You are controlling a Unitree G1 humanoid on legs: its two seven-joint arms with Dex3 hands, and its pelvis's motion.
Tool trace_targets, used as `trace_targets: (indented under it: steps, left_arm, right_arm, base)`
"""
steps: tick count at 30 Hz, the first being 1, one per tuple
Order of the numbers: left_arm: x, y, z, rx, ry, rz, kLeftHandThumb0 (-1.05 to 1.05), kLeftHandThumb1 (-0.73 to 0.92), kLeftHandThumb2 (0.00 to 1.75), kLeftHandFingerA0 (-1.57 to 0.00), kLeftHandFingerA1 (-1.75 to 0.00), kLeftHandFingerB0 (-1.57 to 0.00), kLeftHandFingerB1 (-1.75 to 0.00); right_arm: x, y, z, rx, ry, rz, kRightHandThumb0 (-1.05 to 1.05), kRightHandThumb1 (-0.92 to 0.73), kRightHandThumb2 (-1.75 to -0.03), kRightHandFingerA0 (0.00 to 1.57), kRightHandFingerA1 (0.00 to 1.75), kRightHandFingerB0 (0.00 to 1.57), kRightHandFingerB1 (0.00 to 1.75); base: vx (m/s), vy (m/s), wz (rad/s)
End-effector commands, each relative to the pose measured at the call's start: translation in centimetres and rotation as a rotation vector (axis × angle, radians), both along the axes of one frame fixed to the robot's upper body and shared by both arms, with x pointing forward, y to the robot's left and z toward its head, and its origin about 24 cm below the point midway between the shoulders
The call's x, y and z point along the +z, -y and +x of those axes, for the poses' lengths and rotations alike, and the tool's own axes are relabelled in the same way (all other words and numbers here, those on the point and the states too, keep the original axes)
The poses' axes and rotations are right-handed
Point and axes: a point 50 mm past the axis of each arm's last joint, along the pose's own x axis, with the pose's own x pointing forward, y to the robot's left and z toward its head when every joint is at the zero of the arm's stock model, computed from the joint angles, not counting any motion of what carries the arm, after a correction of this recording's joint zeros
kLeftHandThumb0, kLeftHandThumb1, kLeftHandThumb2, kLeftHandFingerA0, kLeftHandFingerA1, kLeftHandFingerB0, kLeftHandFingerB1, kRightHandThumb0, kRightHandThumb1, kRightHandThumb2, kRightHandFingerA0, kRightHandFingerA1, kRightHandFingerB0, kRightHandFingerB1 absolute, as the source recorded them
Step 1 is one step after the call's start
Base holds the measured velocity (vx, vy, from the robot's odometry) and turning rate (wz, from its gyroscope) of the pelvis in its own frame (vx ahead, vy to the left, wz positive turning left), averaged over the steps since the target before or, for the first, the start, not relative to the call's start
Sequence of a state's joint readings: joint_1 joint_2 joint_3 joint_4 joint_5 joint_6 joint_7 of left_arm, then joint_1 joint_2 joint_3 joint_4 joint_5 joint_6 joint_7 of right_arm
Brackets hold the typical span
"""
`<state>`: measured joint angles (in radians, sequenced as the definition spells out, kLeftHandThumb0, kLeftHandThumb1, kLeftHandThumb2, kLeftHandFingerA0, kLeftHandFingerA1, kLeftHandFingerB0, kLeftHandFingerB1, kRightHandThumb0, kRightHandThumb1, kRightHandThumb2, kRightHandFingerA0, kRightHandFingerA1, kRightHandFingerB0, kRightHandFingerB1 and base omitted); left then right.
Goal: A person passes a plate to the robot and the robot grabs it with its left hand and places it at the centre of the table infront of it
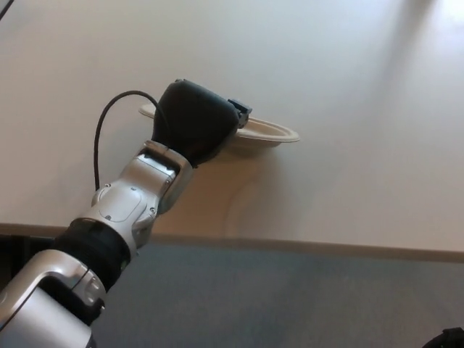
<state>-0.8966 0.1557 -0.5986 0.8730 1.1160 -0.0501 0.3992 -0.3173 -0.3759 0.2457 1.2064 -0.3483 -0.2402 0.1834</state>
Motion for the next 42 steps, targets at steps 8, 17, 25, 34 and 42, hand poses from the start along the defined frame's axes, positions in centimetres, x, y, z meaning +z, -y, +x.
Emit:
trace_targets:
  steps: [8, 17, 25, 34, 42]
  left_arm:
    - [1.0, -1.0, 1.2, 0.114, -0.040, -0.020, -0.42, 0.75, 0.62, -0.86, -0.99, -0.45, -0.35]
    - [2.0, -0.2, 1.4, 0.161, -0.304, -0.071, -0.81, 0.44, 0.88, 0.00, -0.04, 0.00, -0.09]
    - [2.5, -0.2, 1.2, 0.152, -0.369, -0.095, -0.78, 0.42, 0.86, 0.00, -0.06, 0.00, -0.10]
    - [2.8, -0.8, 0.9, 0.146, -0.385, -0.073, -0.77, 0.41, 0.86, 0.00, -0.09, 0.00, -0.12]
    - [5.5, -1.2, 1.2, 0.080, -0.907, -0.475, -0.73, 0.39, 0.84, 0.00, 0.00, 0.00, 0.00]
  right_arm:
    - [0.2, 0.3, 0.0, 0.010, 0.005, 0.005, -0.74, -0.81, -0.65, 0.46, 0.60, 0.40, 0.49]
    - [0.3, 0.3, 0.2, 0.017, 0.005, -0.007, -0.75, -0.82, -0.65, 0.44, 0.59, 0.41, 0.49]
    - [0.4, 0.2, 0.3, 0.023, 0.014, -0.013, -0.75, -0.82, -0.65, 0.47, 0.61, 0.40, 0.49]
    - [0.3, 0.1, 0.2, 0.026, 0.008, -0.003, -0.75, -0.82, -0.65, 0.48, 0.60, 0.40, 0.50]
    - [0.6, 0.4, 0.5, 0.039, -0.005, -0.036, -0.77, -0.80, -0.67, 0.48, 0.60, 0.39, 0.49]
  base:
    - [0.00, 0.000, 0.00]
    - [0.00, 0.000, 0.00]
    - [0.00, 0.000, 0.00]
    - [0.00, 0.000, 0.00]
    - [0.00, 0.000, 0.00]
